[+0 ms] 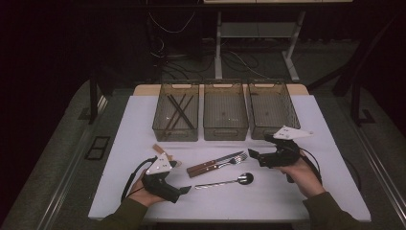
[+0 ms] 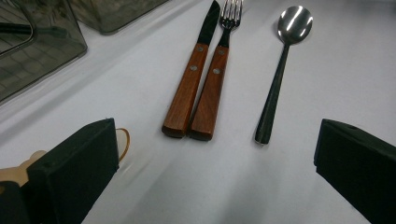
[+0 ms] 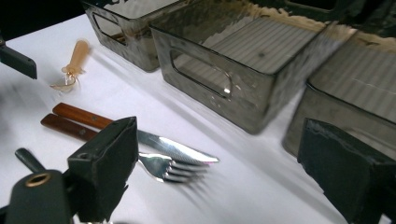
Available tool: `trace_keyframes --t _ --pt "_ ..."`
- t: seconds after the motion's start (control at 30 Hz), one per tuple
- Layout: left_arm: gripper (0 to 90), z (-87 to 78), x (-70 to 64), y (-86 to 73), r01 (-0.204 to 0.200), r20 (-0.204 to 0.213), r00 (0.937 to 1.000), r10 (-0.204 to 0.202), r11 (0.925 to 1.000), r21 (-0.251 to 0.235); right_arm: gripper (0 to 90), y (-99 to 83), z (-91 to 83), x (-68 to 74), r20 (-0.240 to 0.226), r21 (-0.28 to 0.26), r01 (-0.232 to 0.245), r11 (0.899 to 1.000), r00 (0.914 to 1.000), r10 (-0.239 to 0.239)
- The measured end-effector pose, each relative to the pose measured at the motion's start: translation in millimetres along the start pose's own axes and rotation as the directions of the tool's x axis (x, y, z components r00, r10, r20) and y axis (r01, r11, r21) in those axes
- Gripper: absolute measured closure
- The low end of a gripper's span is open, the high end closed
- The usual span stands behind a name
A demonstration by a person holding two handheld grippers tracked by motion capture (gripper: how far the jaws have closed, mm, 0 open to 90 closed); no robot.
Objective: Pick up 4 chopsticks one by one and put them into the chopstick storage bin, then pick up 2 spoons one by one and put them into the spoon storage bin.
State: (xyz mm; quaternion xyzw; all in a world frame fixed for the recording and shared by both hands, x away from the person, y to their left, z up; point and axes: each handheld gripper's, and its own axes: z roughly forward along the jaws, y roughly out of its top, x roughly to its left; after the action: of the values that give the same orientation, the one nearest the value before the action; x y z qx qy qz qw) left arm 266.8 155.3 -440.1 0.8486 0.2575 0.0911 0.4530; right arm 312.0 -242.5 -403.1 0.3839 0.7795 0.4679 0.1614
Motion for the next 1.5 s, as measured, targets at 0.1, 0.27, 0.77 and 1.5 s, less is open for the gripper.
trace_keyframes --t 0.1,0.27,0.77,1.5 --pt "0.0 -0.5 0.5 0.1 0.000 0.000 1.0000 0.000 1.0000 -0.001 12.6 -10.4 -10.0 -2.4 -0.005 -0.011 -0.016 1.000 0.9999 0.016" --pt "0.0 -0.1 0.0 0.1 -0.001 -0.003 1.0000 0.001 1.0000 0.002 12.6 -30.5 -20.8 -3.0 -0.018 0.005 -0.003 1.000 0.9998 0.003" --pt "0.0 -1.7 -0.1 0.7 -0.010 -0.005 0.9999 0.010 0.9999 0.002 12.6 -66.6 -44.6 -1.5 -0.028 0.050 0.009 0.999 0.9996 -0.007" --pt "7.7 -13.8 12.5 0.7 0.003 -0.064 0.9980 -0.003 1.0000 -0.001 12.6 -70.6 -46.6 0.1 -0.033 0.065 0.012 0.998 0.9994 -0.010"
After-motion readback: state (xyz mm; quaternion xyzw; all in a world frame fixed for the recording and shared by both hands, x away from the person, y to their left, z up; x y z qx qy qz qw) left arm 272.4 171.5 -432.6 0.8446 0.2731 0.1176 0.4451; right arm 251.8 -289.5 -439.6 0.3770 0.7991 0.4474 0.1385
